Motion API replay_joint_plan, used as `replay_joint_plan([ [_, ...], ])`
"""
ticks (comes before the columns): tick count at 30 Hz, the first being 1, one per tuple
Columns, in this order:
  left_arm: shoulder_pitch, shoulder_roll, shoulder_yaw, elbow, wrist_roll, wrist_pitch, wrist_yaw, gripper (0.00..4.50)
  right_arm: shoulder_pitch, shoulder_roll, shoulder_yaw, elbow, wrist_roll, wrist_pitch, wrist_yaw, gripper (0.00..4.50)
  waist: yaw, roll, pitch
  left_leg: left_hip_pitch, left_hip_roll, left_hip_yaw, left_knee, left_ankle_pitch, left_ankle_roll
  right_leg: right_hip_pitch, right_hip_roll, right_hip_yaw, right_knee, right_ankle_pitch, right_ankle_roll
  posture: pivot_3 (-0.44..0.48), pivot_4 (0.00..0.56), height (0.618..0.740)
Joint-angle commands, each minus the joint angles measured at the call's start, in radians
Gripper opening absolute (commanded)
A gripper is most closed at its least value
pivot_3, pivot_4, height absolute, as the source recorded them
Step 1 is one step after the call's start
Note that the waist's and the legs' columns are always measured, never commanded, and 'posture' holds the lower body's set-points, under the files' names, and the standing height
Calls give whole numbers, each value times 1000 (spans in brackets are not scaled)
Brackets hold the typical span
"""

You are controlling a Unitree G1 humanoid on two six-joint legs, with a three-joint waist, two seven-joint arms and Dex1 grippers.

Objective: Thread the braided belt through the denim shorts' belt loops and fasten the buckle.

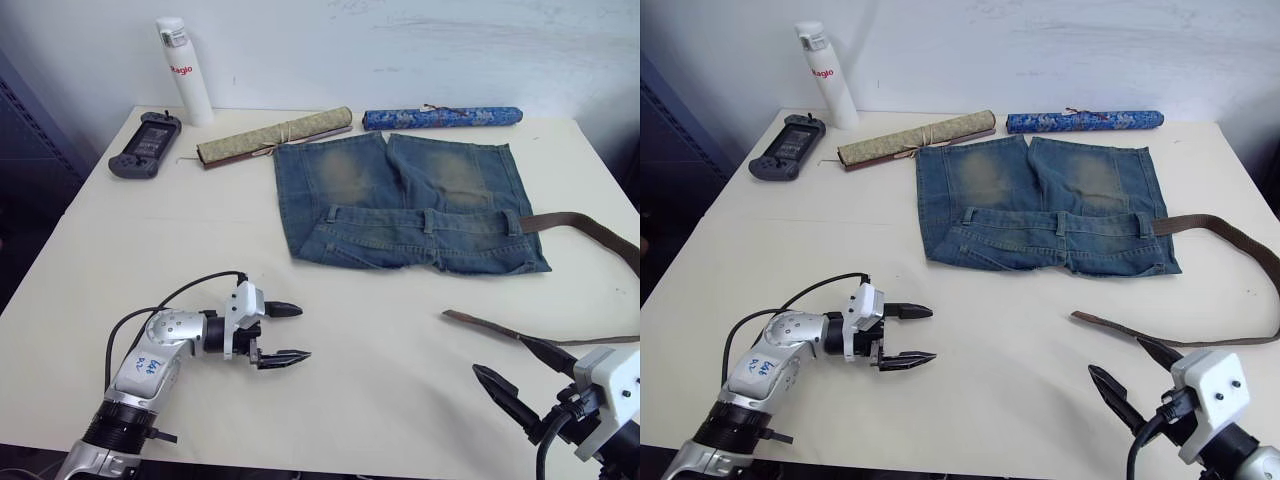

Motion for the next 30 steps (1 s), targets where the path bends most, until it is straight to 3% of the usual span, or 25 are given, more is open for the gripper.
replay_joint_plan([
  [1,-1,-8,24,9,-17,-23,-1,4500,-5,-11,-18,2,0,-21,12,4401,0,0,0,0,0,0,0,0,0,0,0,0,0,0,0,0,150,686],
  [11,-32,-21,39,59,-11,-46,-8,4500,-28,-30,-14,42,-9,-19,33,4401,0,0,0,0,0,0,0,0,0,0,0,0,0,0,0,0,150,686],
  [14,-86,3,39,70,-74,36,-85,4500,-60,-58,-10,49,-13,-9,36,4401,0,0,0,0,0,0,0,0,0,0,0,0,0,0,0,0,150,686],
  [19,-290,10,21,177,-124,117,-234,4500,-158,-158,-2,40,-8,58,27,4401,3,0,0,0,0,0,1,0,0,0,0,-1,1,0,0,0,150,686],
  [23,-465,5,-12,268,-100,86,-363,4500,-241,-250,-52,15,68,167,2,4401,2,-1,0,-2,0,0,1,0,1,-1,0,-1,0,0,0,0,150,686],
  [30,-691,-75,-116,429,27,-124,-485,4500,-244,-435,-179,-13,139,406,49,4401,6,-2,1,-3,-1,0,2,2,3,0,0,-3,0,0,1,0,150,686],
])
